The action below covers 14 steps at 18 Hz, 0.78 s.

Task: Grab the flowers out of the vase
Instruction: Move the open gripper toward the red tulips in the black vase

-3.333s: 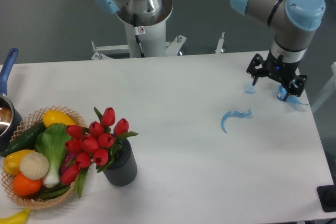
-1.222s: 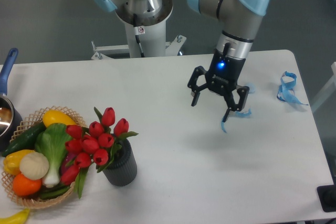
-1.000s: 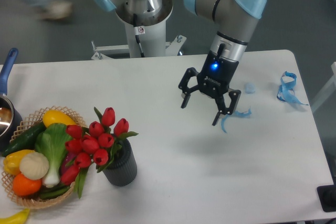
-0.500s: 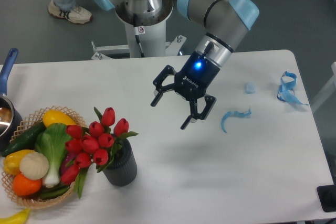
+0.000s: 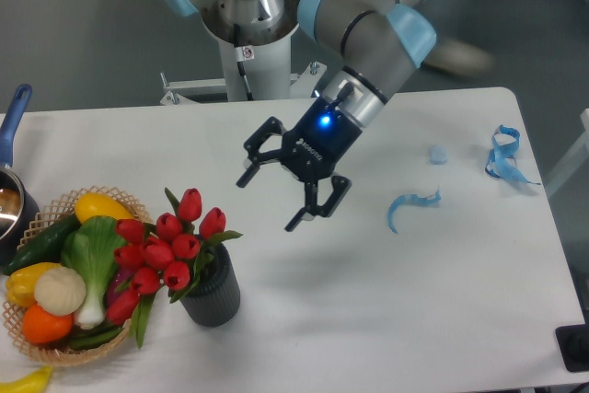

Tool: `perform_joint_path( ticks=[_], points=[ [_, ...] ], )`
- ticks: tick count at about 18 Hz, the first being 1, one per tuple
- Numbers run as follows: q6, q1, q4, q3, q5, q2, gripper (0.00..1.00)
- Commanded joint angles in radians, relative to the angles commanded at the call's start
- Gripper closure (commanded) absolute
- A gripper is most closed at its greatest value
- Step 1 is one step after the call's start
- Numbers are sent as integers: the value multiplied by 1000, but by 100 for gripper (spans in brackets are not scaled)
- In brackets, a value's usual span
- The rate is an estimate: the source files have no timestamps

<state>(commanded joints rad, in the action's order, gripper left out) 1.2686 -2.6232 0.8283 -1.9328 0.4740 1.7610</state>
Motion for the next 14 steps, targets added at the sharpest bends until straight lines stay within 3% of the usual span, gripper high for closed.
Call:
perform_joint_path(
  ticks=[4,14],
  points=[
    [3,60,-3,15,-2,49,0],
    [6,86,-8,63,-44,123,0]
  ],
)
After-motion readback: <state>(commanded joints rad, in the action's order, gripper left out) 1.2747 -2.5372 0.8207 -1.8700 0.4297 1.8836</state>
